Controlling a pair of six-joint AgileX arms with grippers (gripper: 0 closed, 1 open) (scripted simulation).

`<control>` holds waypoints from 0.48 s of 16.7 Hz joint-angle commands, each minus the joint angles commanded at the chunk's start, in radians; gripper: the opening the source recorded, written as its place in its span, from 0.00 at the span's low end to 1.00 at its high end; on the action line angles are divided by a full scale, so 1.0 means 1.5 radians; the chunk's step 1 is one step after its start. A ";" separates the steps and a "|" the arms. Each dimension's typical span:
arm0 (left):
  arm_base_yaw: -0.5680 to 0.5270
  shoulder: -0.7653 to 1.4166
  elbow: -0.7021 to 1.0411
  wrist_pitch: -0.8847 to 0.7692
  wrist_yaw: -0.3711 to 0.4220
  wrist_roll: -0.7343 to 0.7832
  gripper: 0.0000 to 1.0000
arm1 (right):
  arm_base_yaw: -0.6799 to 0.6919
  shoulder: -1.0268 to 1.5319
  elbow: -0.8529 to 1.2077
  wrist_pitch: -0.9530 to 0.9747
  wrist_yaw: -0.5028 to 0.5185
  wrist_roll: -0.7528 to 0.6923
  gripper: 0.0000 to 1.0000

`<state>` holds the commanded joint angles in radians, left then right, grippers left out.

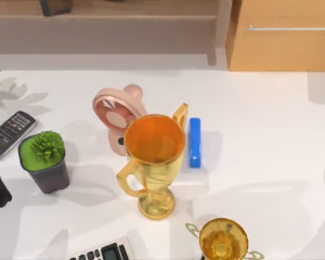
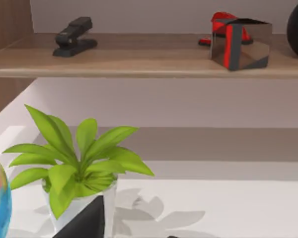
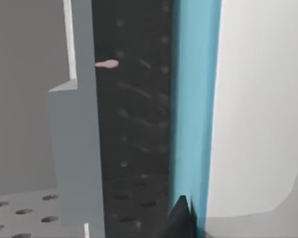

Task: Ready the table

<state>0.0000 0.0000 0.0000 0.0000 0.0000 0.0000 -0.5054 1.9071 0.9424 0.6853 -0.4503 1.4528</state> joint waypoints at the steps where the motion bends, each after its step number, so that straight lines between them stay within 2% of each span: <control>1: 0.000 0.000 0.000 0.000 0.000 0.000 1.00 | 0.002 0.007 0.009 -0.001 0.002 0.001 0.00; 8: 0.000 0.000 0.000 0.000 0.000 0.000 1.00 | 0.014 0.045 0.048 -0.008 0.015 0.004 0.00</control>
<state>0.0000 0.0000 0.0000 0.0000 0.0000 0.0000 -0.4849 1.9742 1.0138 0.6729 -0.4272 1.4595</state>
